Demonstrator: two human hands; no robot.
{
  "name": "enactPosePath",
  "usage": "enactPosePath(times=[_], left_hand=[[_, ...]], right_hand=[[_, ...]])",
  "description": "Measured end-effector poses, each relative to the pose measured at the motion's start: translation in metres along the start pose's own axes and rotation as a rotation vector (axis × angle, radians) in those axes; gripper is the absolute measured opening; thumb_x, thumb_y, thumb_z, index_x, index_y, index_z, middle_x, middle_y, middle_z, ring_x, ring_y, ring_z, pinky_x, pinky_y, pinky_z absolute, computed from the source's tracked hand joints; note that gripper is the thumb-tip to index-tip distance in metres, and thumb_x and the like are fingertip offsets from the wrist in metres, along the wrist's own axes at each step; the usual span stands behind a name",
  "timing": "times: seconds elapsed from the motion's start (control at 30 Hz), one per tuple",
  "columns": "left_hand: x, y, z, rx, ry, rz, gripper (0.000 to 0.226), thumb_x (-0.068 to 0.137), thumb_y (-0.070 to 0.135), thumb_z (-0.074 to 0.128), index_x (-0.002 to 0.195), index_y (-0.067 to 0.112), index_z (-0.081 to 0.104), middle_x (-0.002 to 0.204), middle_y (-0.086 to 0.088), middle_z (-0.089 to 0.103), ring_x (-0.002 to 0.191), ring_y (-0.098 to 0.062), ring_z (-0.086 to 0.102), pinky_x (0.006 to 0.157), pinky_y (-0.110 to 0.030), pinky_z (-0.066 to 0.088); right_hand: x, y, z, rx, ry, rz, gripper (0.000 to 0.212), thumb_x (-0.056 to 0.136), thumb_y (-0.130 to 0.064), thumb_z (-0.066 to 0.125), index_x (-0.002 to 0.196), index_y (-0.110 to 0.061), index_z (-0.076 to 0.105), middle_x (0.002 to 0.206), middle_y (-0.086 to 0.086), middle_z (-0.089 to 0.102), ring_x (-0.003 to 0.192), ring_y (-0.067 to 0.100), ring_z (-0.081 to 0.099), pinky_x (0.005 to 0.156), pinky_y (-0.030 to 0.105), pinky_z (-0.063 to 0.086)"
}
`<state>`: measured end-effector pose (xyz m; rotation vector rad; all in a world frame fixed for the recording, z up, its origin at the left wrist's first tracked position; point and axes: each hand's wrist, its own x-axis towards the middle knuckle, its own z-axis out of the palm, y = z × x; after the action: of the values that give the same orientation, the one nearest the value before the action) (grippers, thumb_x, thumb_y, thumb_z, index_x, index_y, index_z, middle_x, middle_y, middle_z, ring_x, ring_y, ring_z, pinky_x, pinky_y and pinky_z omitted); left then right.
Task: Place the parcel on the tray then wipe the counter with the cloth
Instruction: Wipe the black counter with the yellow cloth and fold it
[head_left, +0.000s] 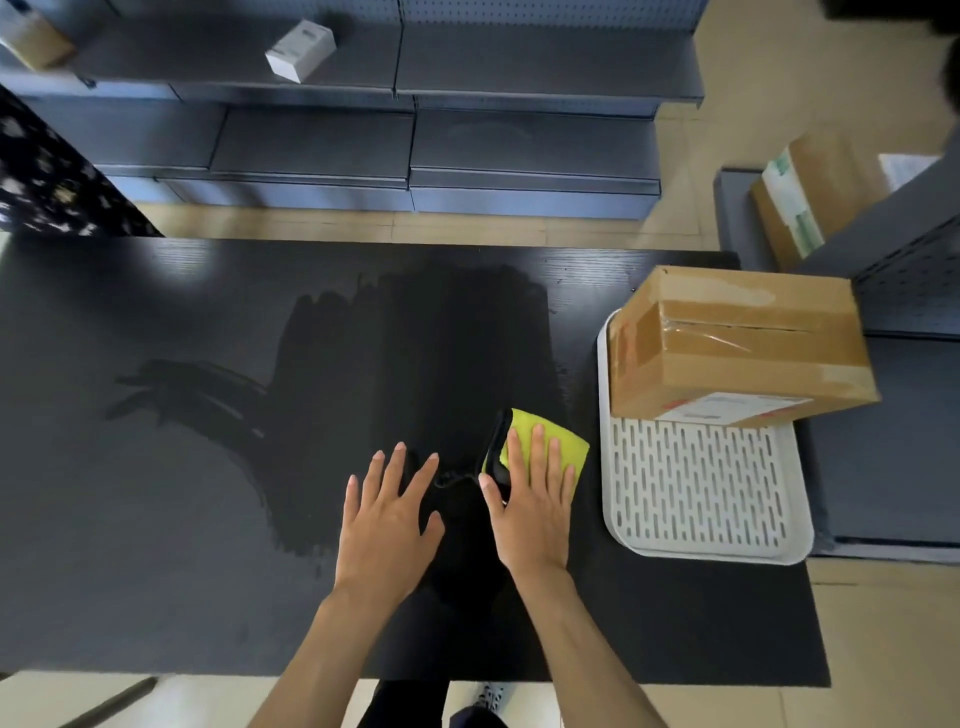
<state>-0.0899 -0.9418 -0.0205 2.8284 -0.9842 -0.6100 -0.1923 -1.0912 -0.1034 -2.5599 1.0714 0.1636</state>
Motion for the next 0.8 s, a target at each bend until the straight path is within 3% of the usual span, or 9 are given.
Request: enactPosePath(times=[0.27, 0.47, 0.7, 0.8], left_hand=[[0.054, -0.020, -0.017, -0.026, 0.031, 0.041, 0.070, 0.095, 0.041, 0.059, 0.158, 0.035, 0.028, 0.166, -0.007, 0.029, 0.155, -0.032, 0.021, 0.123, -0.053, 0.022], [0.090, -0.034, -0.021, 0.042, 0.064, 0.067, 0.073, 0.087, 0.037, 0.071, 0.153, 0.029, 0.041, 0.160, -0.013, 0.040, 0.150, -0.038, 0.032, 0.118, -0.060, 0.033], [0.124, -0.042, -0.020, 0.047, 0.035, 0.035, 0.077, 0.086, 0.038, 0.071, 0.155, 0.032, 0.037, 0.162, -0.010, 0.037, 0.151, -0.035, 0.030, 0.118, -0.059, 0.033], [0.136, -0.040, -0.022, 0.030, 0.034, 0.028, 0.076, 0.087, 0.038, 0.070, 0.155, 0.033, 0.036, 0.162, -0.008, 0.037, 0.151, -0.034, 0.030, 0.119, -0.058, 0.032]], right_hand=[[0.103, -0.003, -0.023, -0.004, -0.004, 0.038, 0.080, 0.098, -0.069, 0.016, 0.167, -0.031, 0.000, 0.176, 0.002, -0.006, 0.162, 0.027, -0.008, 0.131, 0.054, 0.001], [0.169, -0.004, -0.042, -0.058, -0.031, 0.010, 0.087, 0.091, -0.072, 0.008, 0.165, -0.031, -0.013, 0.174, 0.000, -0.016, 0.161, 0.025, -0.014, 0.129, 0.049, -0.009], [0.241, -0.013, -0.057, -0.061, -0.051, 0.055, 0.090, 0.102, -0.066, 0.031, 0.163, -0.023, -0.020, 0.173, 0.004, -0.024, 0.160, 0.025, -0.020, 0.130, 0.052, -0.008], [0.265, -0.020, -0.059, -0.040, -0.046, 0.089, 0.093, 0.098, -0.076, 0.025, 0.163, -0.027, -0.021, 0.170, 0.006, -0.030, 0.158, 0.026, -0.024, 0.128, 0.055, -0.012]])
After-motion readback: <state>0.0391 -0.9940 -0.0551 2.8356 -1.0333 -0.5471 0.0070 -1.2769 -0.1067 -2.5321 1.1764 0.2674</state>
